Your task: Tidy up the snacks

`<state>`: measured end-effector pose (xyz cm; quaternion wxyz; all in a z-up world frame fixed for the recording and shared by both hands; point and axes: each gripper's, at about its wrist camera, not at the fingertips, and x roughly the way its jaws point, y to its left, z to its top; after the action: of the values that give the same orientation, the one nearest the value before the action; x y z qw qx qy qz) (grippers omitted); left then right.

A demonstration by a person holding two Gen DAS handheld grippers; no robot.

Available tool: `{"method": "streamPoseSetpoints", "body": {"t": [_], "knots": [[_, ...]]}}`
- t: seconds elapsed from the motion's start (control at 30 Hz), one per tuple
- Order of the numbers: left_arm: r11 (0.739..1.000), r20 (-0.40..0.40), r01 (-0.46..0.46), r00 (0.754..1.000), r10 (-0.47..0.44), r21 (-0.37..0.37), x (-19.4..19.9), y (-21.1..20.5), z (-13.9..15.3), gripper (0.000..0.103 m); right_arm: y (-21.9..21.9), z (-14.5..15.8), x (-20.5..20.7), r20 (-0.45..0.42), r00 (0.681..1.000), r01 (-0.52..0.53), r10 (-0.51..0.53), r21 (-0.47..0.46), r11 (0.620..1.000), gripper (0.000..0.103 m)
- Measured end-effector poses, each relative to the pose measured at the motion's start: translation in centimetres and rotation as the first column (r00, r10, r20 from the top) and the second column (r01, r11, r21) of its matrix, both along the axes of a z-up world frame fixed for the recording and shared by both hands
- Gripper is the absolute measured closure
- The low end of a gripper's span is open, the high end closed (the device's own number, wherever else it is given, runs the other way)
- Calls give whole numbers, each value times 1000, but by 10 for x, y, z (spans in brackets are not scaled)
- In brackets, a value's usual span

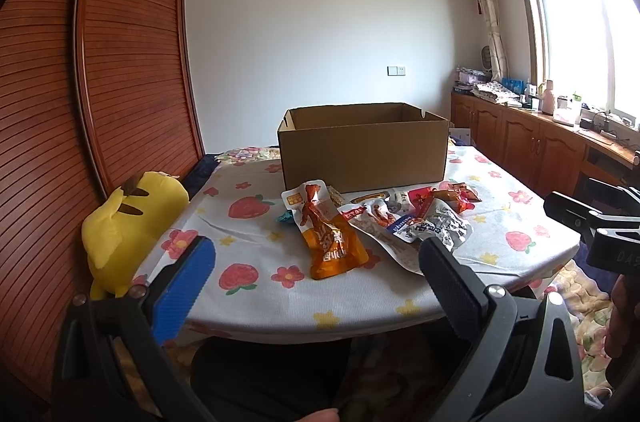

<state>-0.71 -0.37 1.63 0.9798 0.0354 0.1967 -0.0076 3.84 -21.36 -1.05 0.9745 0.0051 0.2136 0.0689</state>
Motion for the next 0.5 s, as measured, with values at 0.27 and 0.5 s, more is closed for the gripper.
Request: {"method": "streamPoseSetpoints", "body": {"t": [0.27,0.5], "knots": [[1000,5,3,1000,-3,-2,-2,3,-3,1,-3,3,0,1,1000,1,-1,-2,1000,0],[1000,3,4,1000,-4,-1,-2,3,-3,0,-1,3,0,3,1000,2,-2,-1,1000,0]]}}
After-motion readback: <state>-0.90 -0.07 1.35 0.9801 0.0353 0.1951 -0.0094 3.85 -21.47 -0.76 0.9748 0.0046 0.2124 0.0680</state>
